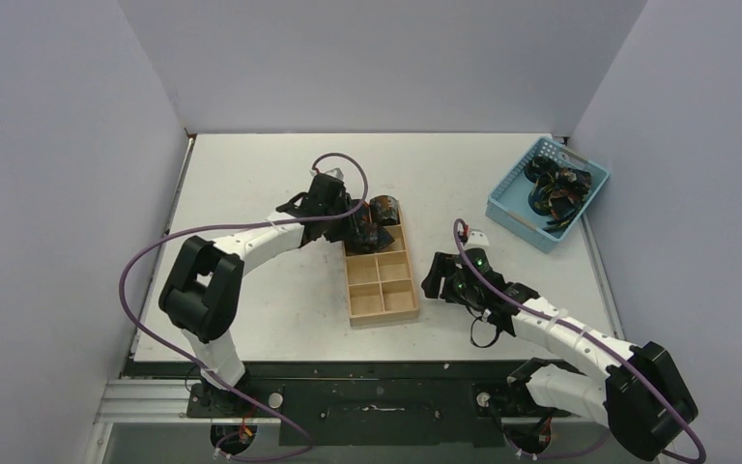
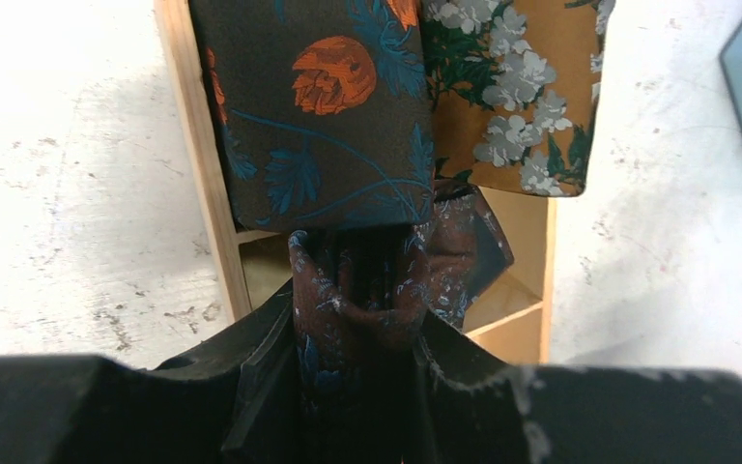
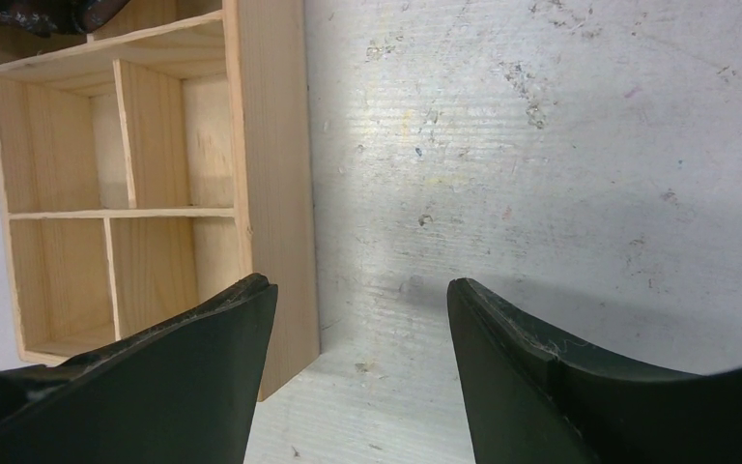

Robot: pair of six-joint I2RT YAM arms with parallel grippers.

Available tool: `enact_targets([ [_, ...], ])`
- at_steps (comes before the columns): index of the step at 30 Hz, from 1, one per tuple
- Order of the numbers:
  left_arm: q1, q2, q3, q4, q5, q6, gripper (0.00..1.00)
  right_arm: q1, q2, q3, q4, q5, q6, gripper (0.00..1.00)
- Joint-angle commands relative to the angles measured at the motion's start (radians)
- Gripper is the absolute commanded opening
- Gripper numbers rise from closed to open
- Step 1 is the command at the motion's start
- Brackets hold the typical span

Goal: Roll the ties
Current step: Place the tie at the center of the board.

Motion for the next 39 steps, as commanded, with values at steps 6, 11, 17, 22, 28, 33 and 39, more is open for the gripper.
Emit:
enact_targets([
  [6,-0.004,0.049,0.040,-0.235,-0.267,0.103,0.00,-0.025,-0.031,-0.018,0.047,-0.033,-0.027,0.66],
  [11,-0.007,0.031,0.038,-0.262,-0.296,0.108,0.00,-0.037,-0.026,-0.024,0.062,-0.051,-0.036,0.66],
  [17,-0.063,0.049,0.091,-0.332,-0.384,0.124,0.00,-0.045,-0.017,-0.028,0.079,-0.077,-0.038,0.66],
  [22,-0.100,0.062,0.141,-0.405,-0.430,0.126,0.00,-0.047,-0.004,-0.026,0.102,-0.094,-0.028,0.66],
  [28,-0.102,0.049,0.164,-0.449,-0.399,0.122,0.00,-0.043,0.064,-0.021,0.237,-0.138,0.029,0.65],
  [33,-0.109,0.085,0.232,-0.514,-0.415,0.120,0.00,-0.002,0.164,-0.003,0.326,-0.180,0.053,0.65],
  [39,-0.147,0.094,0.242,-0.497,-0.417,0.096,0.20,0.099,0.247,-0.009,0.388,-0.161,0.094,0.64],
])
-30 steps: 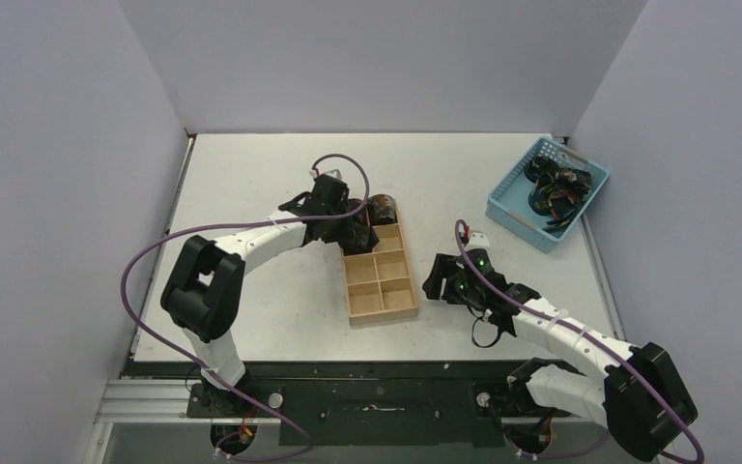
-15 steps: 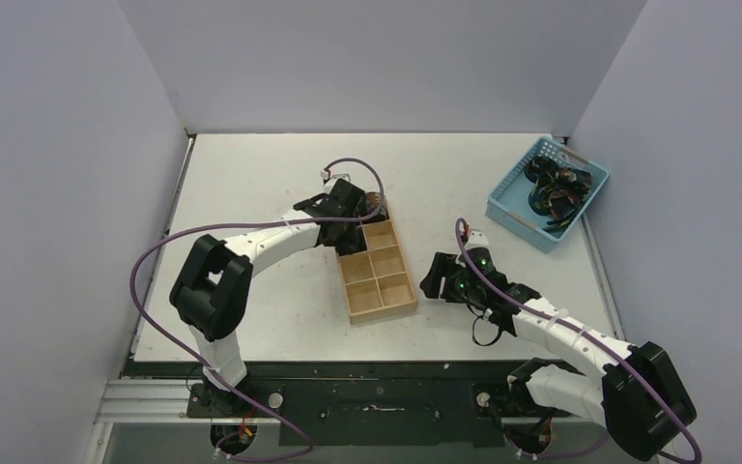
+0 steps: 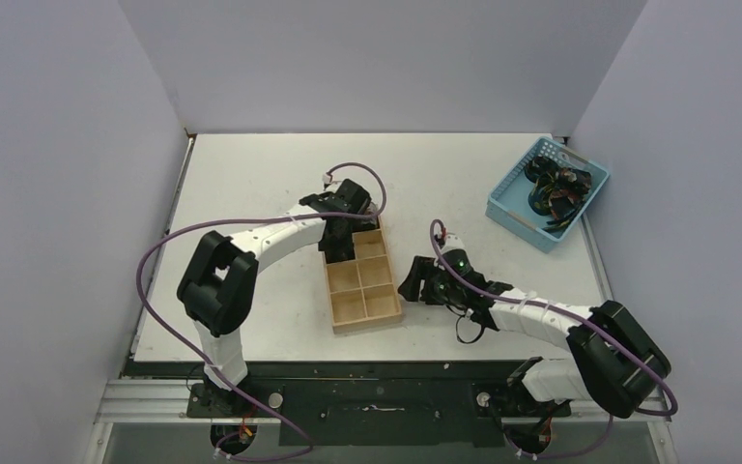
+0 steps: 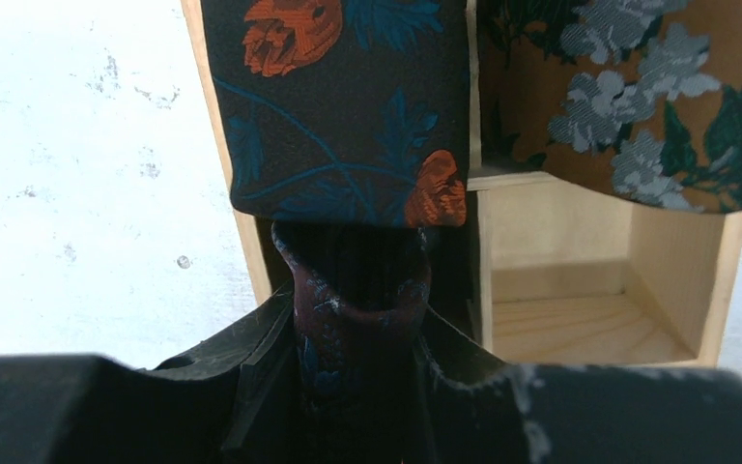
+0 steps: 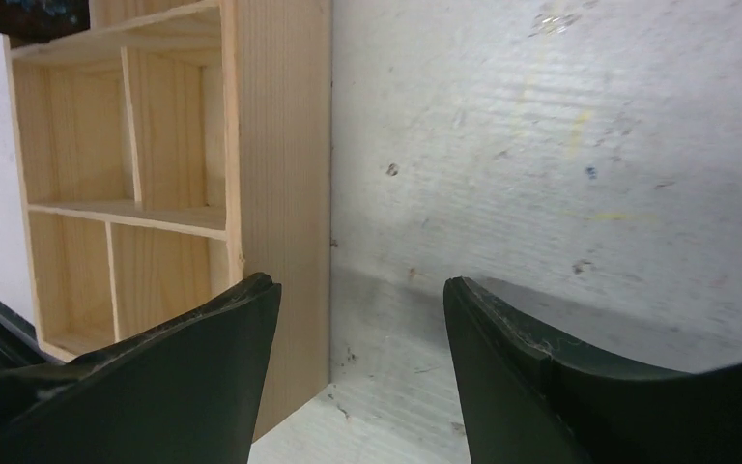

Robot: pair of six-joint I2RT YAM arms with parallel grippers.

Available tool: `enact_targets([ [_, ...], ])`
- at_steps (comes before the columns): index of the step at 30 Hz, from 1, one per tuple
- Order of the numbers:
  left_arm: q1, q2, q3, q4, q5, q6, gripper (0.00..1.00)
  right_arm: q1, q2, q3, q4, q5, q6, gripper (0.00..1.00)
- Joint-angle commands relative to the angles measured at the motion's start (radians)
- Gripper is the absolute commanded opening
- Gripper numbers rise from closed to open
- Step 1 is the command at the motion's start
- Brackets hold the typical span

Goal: Roll the ties
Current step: Place the tie at the center of the board.

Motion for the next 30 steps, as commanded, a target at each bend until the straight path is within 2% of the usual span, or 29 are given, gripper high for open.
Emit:
enact_targets([
  [1,-0.033,0.001,0.039,-0.022,-0.003,-0.013,0.25,0.065,0.042,0.012,0.112,-0.008,0.046,0.63],
  [9,-0.058,-0.019,0.030,0.013,0.044,-0.028,0.53,0.072,0.040,0.001,0.110,0.006,0.057,0.63],
  [19,-0.062,-0.148,-0.033,0.021,0.045,-0.013,0.83,0.055,-0.006,0.045,0.020,0.032,0.007,0.65],
  [26,-0.064,-0.260,-0.058,0.012,0.047,0.003,0.88,0.032,-0.071,0.078,-0.056,0.045,-0.028,0.66],
  [28,-0.064,-0.295,-0.067,0.031,0.059,0.013,0.86,0.024,-0.085,0.085,-0.070,0.040,-0.036,0.66],
  [30,-0.053,-0.329,-0.093,0.096,0.101,0.036,0.80,0.013,-0.101,0.083,-0.076,0.032,-0.042,0.66],
])
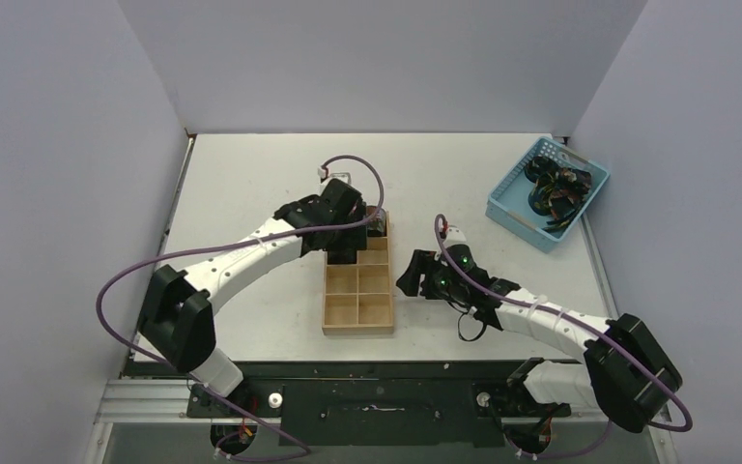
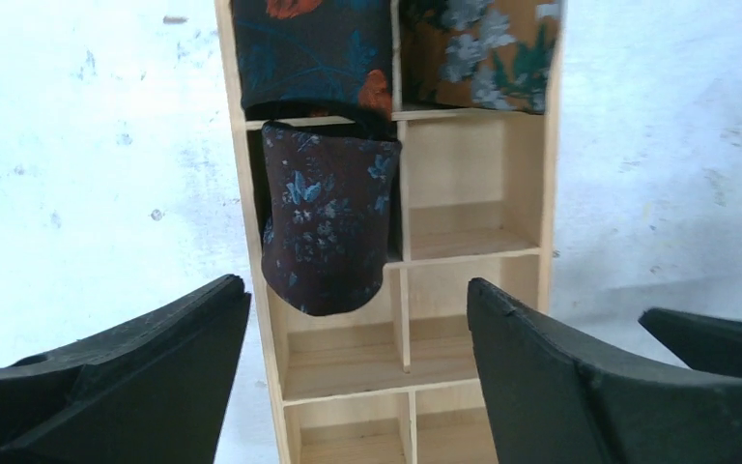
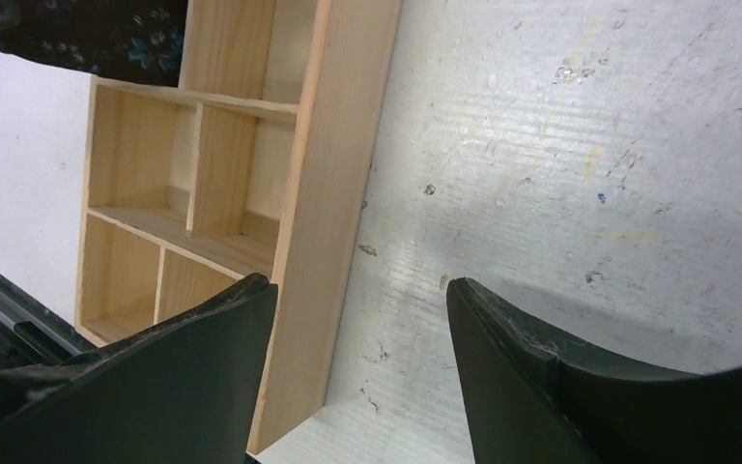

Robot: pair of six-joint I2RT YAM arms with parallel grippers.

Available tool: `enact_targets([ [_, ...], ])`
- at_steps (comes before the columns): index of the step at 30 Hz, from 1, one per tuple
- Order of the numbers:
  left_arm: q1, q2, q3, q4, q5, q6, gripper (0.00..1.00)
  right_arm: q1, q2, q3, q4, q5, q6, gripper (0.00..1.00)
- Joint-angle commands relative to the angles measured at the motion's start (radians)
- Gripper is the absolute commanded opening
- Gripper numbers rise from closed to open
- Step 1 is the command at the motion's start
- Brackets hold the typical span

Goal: Roll the ties
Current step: Place the tie at the center of the board, then reset both arms

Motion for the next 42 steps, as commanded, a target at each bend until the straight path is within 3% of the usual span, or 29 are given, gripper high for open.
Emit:
enact_targets([
  [1,0.021,-0.108,-0.044,0.142,0.095,0.048,0.74,-0.025,-0.058,0.035,-0.018,0.009,-0.036,0.65],
  [4,0.073,-0.128,-0.107,0.275,0.263,0.060,0.47,-0.044,-0.089,0.024,-0.022,-0.010,-0.049,0.62],
  [6,0.103,-0.118,-0.124,0.319,0.304,0.064,0.32,-0.051,-0.112,0.016,-0.031,-0.015,-0.055,0.58],
  [10,0.150,-0.078,-0.138,0.335,0.348,0.070,0.12,-0.057,-0.154,0.004,-0.048,-0.013,-0.062,0.55],
  [16,0.189,-0.036,-0.194,0.394,0.393,0.051,0.04,-0.056,-0.179,-0.016,-0.076,-0.004,-0.052,0.55],
  [25,0.194,-0.013,-0.231,0.421,0.419,0.032,0.03,-0.057,-0.190,-0.010,-0.111,0.011,-0.055,0.55],
  [29,0.197,-0.124,-0.228,0.409,0.444,0.022,0.13,-0.058,-0.222,0.029,-0.171,0.061,-0.085,0.55],
  [36,0.203,-0.466,-0.312,0.396,0.378,0.021,0.73,-0.061,-0.354,0.065,-0.275,0.178,-0.161,0.68],
  [37,0.204,-0.511,-0.329,0.385,0.324,0.013,0.96,-0.060,-0.373,0.070,-0.286,0.193,-0.168,0.70],
  [42,0.203,-0.653,-0.397,0.316,0.121,-0.077,0.96,-0.058,-0.465,0.106,-0.362,0.339,-0.139,0.76],
])
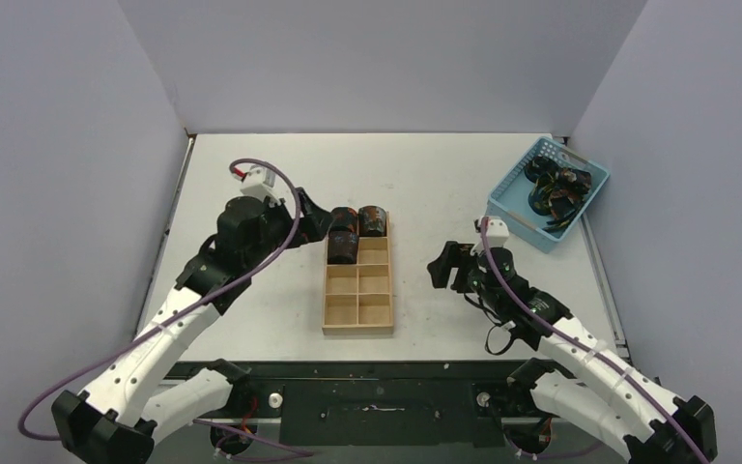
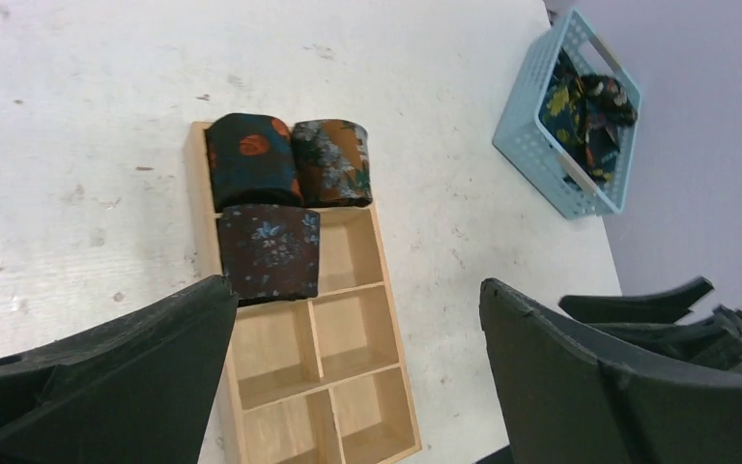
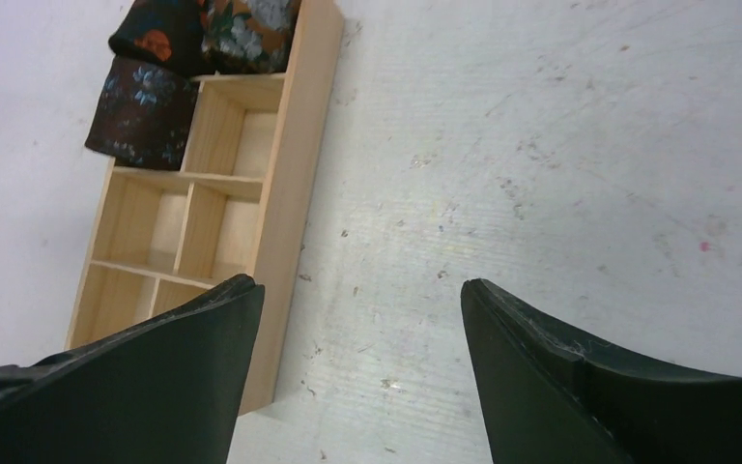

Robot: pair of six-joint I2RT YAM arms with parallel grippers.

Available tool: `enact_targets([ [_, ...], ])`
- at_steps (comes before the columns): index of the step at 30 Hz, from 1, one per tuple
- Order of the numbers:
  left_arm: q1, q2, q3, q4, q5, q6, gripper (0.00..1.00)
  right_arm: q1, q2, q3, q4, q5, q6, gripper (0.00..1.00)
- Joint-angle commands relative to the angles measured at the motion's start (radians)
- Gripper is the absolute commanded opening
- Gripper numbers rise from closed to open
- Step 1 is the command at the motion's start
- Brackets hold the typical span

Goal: Roll the ties
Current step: Reset both arms

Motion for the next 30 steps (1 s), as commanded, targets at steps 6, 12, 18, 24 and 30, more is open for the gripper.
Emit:
enact_targets([
  [6,-0.002,-0.059,-0.040,-0.266,-0.292,-0.241,0.96,0.000,-0.250,0.011,-0.010,0.284,0.172,0.90],
  [12,-0.006,-0.092,-0.045,-0.394,-0.383,-0.436,0.96,-0.002,-0.286,-0.024,0.058,0.315,0.217,0.90],
  [18,-0.001,-0.110,-0.037,-0.319,-0.334,-0.178,0.96,-0.002,-0.162,0.046,0.028,0.344,0.125,0.90],
  [24,0.038,-0.105,-0.103,-0.266,-0.259,-0.043,0.96,-0.008,-0.155,0.030,0.016,0.468,0.110,0.90],
  [30,0.043,-0.097,-0.057,-0.310,-0.370,-0.062,0.96,-0.007,-0.161,0.024,0.009,0.485,0.100,0.90],
])
